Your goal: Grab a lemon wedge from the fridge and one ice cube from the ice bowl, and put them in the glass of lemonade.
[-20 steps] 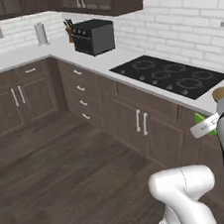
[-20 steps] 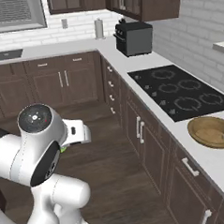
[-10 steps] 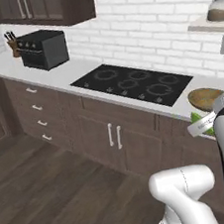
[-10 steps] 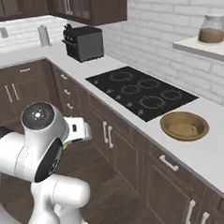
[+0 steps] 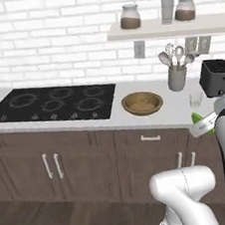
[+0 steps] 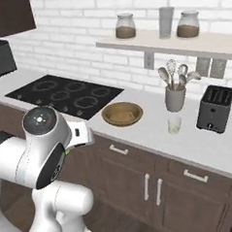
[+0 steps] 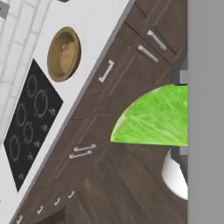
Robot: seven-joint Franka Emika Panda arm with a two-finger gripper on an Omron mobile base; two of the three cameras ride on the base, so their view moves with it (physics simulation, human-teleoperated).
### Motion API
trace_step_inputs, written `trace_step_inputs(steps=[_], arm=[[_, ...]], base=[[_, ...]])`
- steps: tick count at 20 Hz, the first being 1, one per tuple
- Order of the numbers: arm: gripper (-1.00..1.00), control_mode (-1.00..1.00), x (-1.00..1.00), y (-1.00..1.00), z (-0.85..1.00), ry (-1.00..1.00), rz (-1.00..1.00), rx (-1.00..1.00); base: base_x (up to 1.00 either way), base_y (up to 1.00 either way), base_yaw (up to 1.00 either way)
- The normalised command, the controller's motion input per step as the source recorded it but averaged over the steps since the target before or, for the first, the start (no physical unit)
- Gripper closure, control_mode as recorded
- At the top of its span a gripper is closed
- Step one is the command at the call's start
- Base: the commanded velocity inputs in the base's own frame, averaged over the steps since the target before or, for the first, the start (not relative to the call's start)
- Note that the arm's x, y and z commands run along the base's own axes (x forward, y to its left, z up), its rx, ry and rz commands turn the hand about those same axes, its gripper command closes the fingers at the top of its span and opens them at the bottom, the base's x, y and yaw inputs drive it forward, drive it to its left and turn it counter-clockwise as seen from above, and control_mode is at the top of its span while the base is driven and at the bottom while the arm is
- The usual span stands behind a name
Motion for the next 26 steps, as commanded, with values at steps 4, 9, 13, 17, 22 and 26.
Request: trace_step_inputs(steps=[4, 9, 13, 17, 22, 26], arm=[[1.0, 1.0, 0.0, 0.0, 0.0, 0.0, 0.0, 0.0], [1.0, 1.0, 0.0, 0.0, 0.0, 0.0, 0.0, 0.0], [1.0, 1.0, 0.0, 0.0, 0.0, 0.0, 0.0, 0.0], [1.0, 1.0, 0.0, 0.0, 0.0, 0.0, 0.0, 0.0], [1.0, -1.0, 0.02, 0.03, -0.01, 0.0, 0.0, 0.0], [1.0, -1.0, 0.0, 0.01, 0.0, 0.0, 0.0, 0.0]], base=[[0.54, -0.06, -0.69], [0.89, 0.03, -0.53], [1.0, 0.11, -0.41], [1.0, 0.22, -0.3], [0.48, 0.29, -0.13], [0.0, 0.0, 0.0]])
